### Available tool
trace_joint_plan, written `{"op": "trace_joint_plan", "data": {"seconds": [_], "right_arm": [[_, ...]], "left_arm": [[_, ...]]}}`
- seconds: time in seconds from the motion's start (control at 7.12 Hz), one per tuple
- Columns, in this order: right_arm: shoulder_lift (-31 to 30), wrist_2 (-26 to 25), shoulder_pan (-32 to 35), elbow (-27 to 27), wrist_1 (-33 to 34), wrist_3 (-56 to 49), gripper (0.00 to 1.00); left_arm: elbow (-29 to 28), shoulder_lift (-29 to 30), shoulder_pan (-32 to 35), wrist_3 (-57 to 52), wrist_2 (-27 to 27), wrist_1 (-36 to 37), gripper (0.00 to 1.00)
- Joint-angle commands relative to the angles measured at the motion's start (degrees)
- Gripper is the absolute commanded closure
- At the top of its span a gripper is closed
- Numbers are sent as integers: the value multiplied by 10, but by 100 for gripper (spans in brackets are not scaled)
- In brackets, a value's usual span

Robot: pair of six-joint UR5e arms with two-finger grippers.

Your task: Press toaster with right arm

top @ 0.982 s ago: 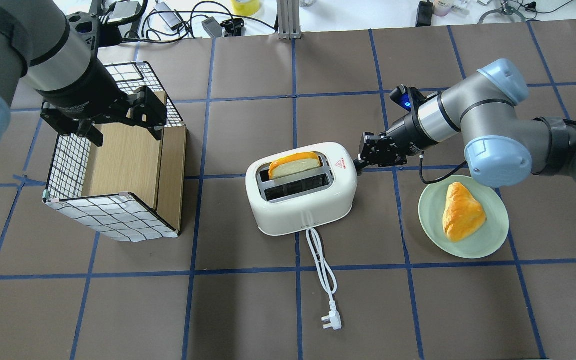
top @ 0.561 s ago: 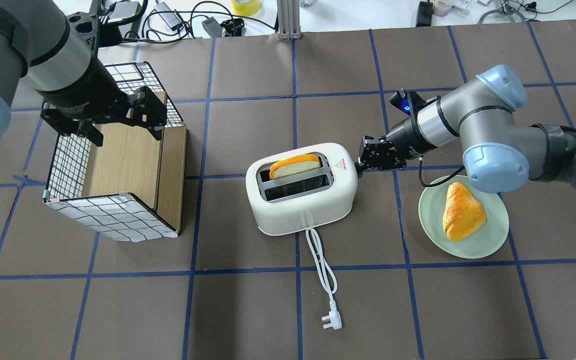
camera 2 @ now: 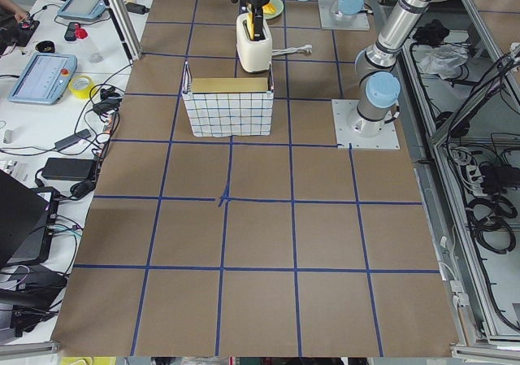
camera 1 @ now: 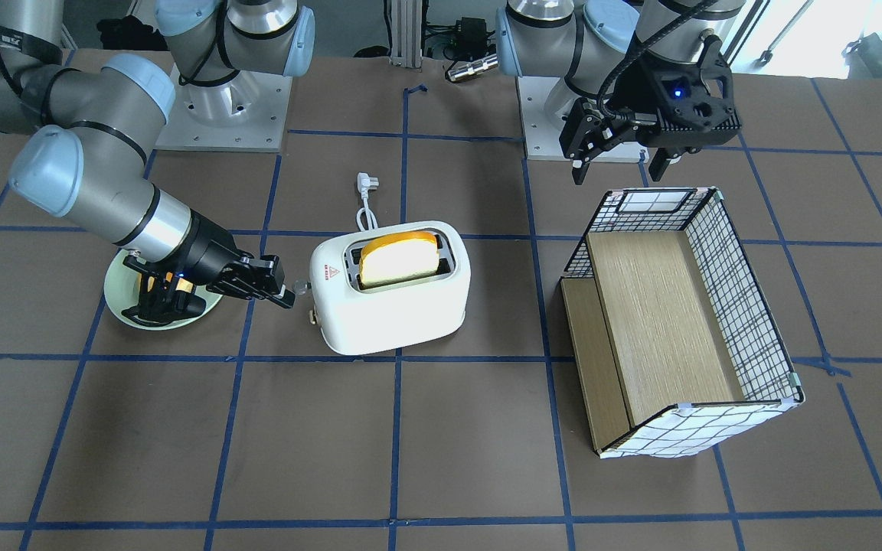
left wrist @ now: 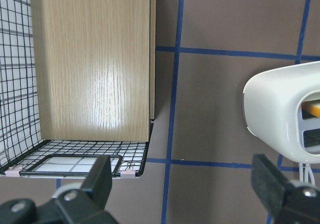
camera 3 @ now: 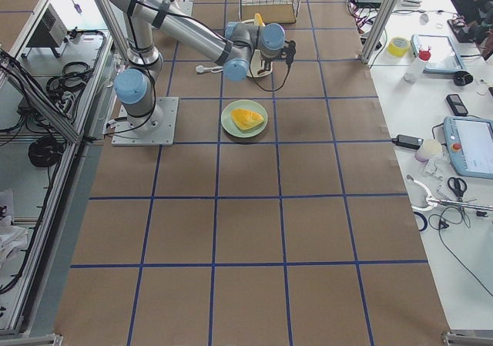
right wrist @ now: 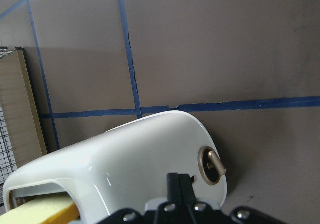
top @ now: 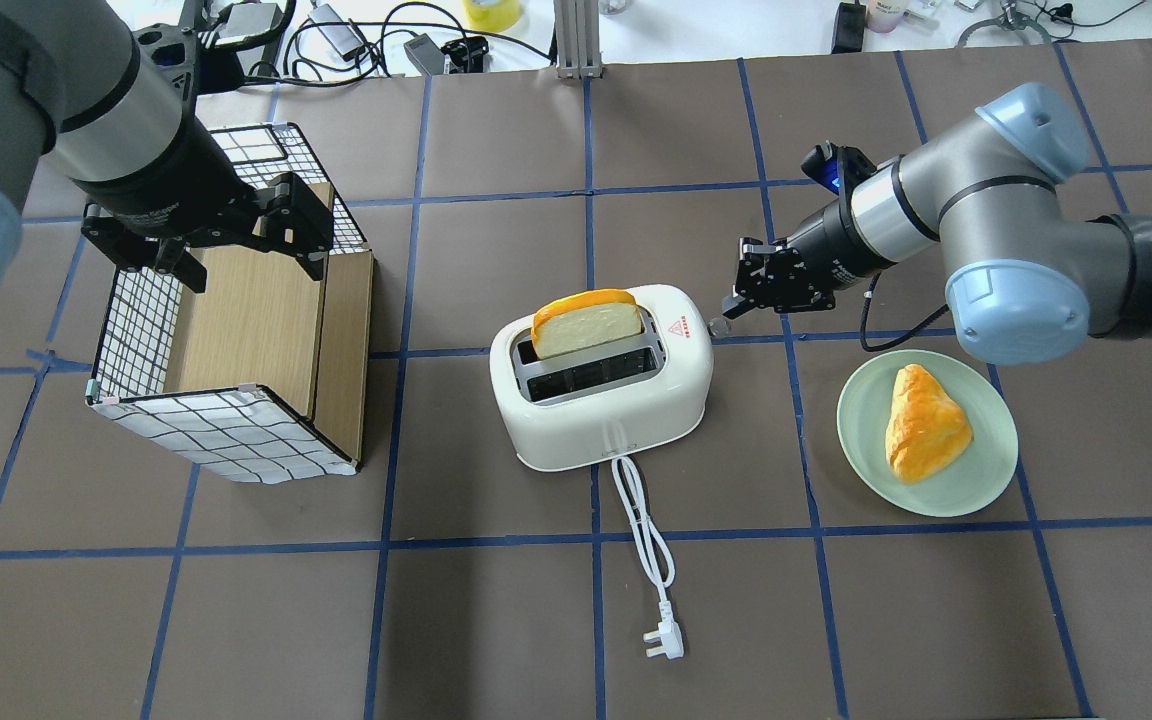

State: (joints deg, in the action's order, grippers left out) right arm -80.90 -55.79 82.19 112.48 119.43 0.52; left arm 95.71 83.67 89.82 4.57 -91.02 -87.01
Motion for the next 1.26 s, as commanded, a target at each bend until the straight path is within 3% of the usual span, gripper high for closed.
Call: {"op": "trace_joint_plan", "data": {"seconds": [0.0,0.28,0.7,0.98,1.12], "right_arm": [[-30,-46,2,-35,-58,13,100],[-67,-160,18,-105,-171,13,100],[-63,-286,52,-282,-365,31,100],[-68,-351,72,-308,-382,98,100],[-63,-359,93,-308,-371,106,82]], "left_arm": [[0,0,0,0,1,0,0],[0,0,0,0,1,0,0],[0,0,0,0,0,0,0],[0,0,0,0,1,0,0],[0,0,0,0,1,0,0]]}}
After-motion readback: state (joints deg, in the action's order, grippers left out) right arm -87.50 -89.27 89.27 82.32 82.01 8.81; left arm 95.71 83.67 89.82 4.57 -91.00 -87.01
